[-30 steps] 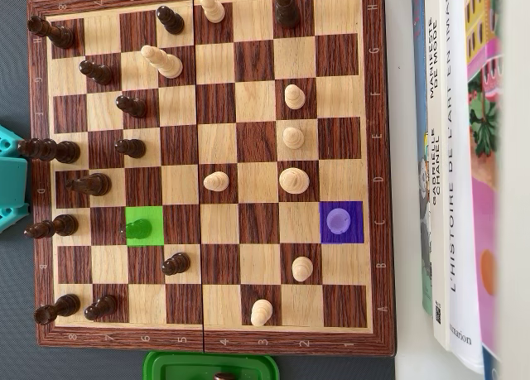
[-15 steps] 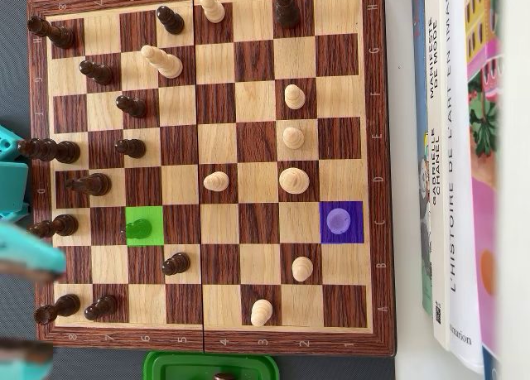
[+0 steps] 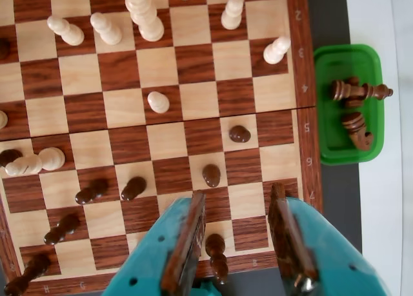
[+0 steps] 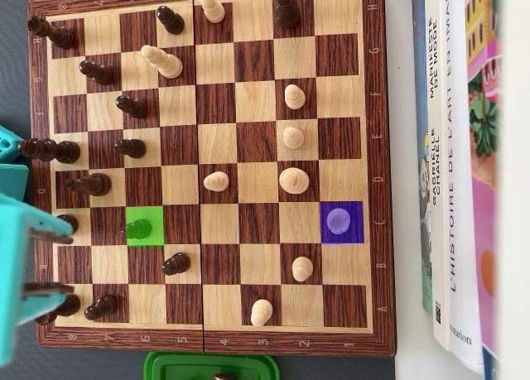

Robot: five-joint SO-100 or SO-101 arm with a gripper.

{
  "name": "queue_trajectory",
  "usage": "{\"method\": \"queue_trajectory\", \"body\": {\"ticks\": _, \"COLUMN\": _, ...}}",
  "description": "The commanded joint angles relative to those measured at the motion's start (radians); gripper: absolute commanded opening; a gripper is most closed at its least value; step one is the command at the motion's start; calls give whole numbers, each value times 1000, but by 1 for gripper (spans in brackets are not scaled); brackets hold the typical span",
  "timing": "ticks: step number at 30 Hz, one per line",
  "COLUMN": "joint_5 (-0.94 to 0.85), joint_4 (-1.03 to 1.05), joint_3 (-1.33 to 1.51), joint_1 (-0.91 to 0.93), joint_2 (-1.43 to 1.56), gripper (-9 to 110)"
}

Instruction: Play chess

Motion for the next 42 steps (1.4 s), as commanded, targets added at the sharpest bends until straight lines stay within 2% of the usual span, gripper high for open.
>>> {"method": "queue_trajectory", "body": {"ticks": 1, "joint_5": 8, "joint_4": 14, "joint_3": -44, "joint_1": -6, "joint_2": -32, "gripper": 15}}
{"method": "queue_trajectory", "body": {"ticks": 11, "joint_5": 5, "joint_4": 129, "joint_3": -15, "joint_1": -6, "joint_2": -117, "gripper": 15}}
{"method": "queue_trajectory", "body": {"ticks": 24, "joint_5": 6, "joint_4": 115, "joint_3": 114, "joint_1": -2, "joint_2": -141, "gripper": 15}}
{"method": "queue_trajectory", "body": {"ticks": 33, "joint_5": 6, "joint_4": -14, "joint_3": 213, "joint_1": -6, "joint_2": -167, "gripper": 15}}
{"method": "queue_trajectory", "body": {"ticks": 42, "joint_5": 5, "joint_4": -54, "joint_3": 209, "joint_1": -6, "joint_2": -265, "gripper": 15}}
